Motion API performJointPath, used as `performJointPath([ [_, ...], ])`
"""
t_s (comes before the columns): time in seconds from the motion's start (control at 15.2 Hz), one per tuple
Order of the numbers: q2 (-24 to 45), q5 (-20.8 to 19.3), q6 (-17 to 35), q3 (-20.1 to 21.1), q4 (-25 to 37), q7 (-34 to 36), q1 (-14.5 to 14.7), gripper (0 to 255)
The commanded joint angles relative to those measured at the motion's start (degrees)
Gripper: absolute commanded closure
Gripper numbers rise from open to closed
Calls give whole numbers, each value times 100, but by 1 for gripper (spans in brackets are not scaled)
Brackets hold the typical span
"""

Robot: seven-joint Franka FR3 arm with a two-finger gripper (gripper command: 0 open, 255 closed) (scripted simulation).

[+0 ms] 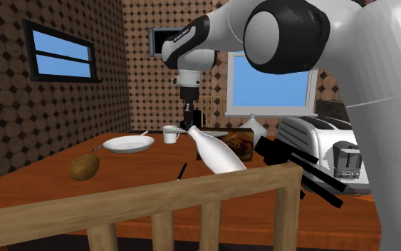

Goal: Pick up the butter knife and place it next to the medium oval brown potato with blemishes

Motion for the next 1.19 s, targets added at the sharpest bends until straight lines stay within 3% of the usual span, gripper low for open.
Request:
performJointPath([
  [0.0,109,8,-89,76,215,253,137,255],
  [0.53,887,145,-479,365,1426,1111,512,255],
  [0.92,1928,318,-1136,590,3177,1746,565,255],
  [1.12,1786,287,-800,574,2688,1708,662,255],
])
